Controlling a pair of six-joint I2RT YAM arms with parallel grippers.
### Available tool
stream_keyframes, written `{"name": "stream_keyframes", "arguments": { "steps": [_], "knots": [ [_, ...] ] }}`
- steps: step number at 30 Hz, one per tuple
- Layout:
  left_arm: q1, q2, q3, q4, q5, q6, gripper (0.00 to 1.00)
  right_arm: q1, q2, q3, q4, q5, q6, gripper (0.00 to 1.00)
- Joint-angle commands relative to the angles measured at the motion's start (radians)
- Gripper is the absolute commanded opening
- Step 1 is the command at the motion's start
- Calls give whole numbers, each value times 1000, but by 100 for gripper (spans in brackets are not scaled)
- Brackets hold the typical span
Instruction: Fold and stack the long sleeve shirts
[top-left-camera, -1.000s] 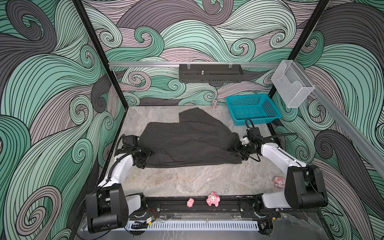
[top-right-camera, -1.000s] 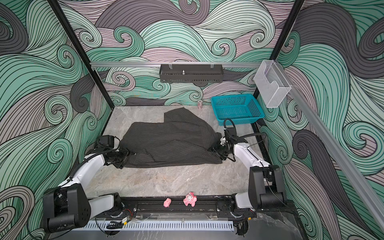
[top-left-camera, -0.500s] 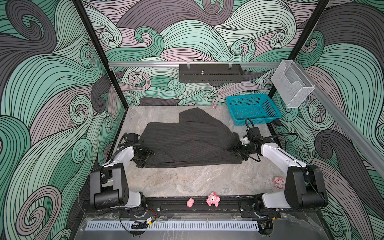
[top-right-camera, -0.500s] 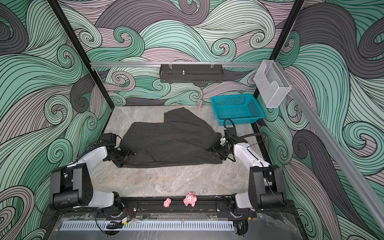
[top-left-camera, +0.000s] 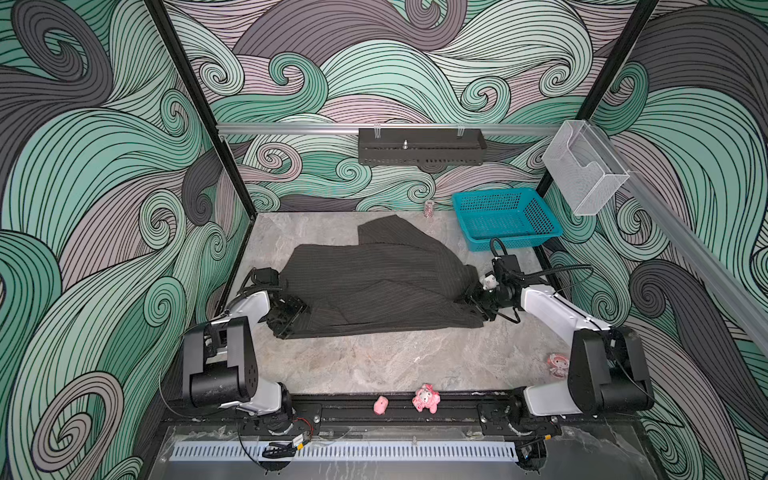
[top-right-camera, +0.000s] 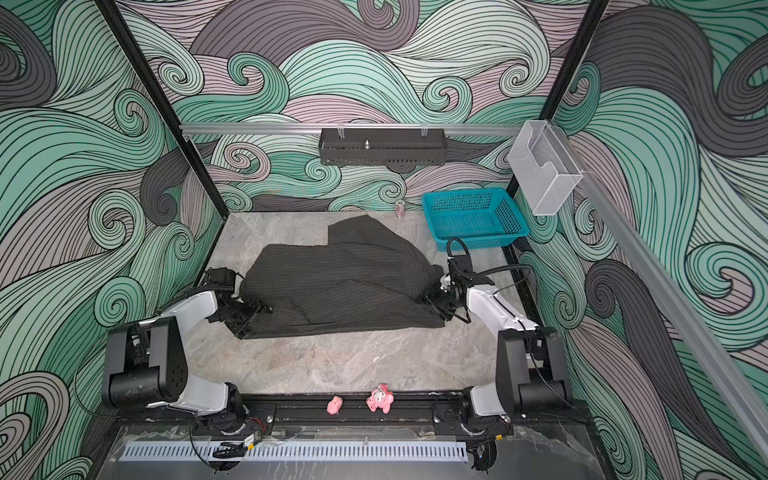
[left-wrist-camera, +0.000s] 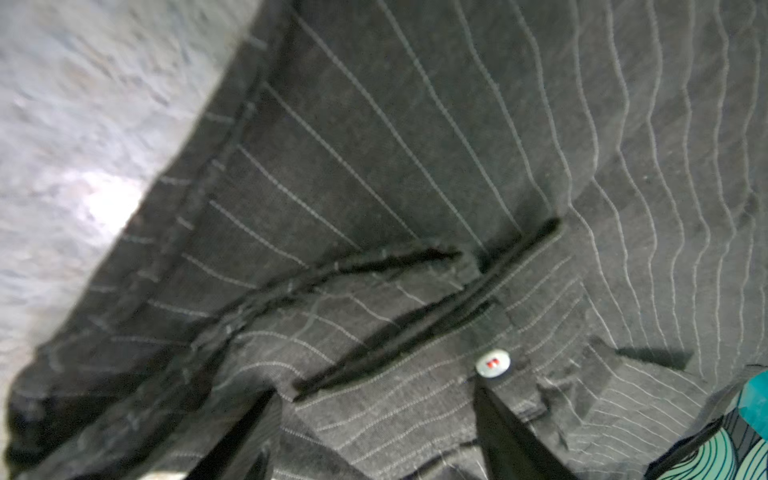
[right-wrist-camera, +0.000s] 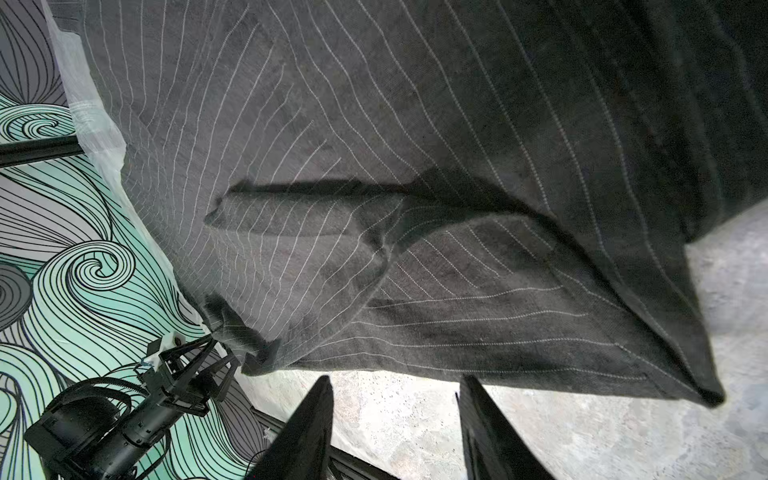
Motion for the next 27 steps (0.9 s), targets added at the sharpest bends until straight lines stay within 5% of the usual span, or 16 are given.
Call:
{"name": "stream_keyframes", "arguments": {
  "steps": [1,10,17,27],
  "knots": [
    [9,10,0,17,11,-7,62,2,5,0,1,-4,-3,50],
    [9,-88,28,49,59,-18,0,3,23,-38,43,-8,1,49],
    [9,-161,113,23,84,-8,0,7,80,-106,161,-42,29,41],
    [9,-123,314,59,172,2,0,-8,220,-135,323,-29,74,0]
  ]
}}
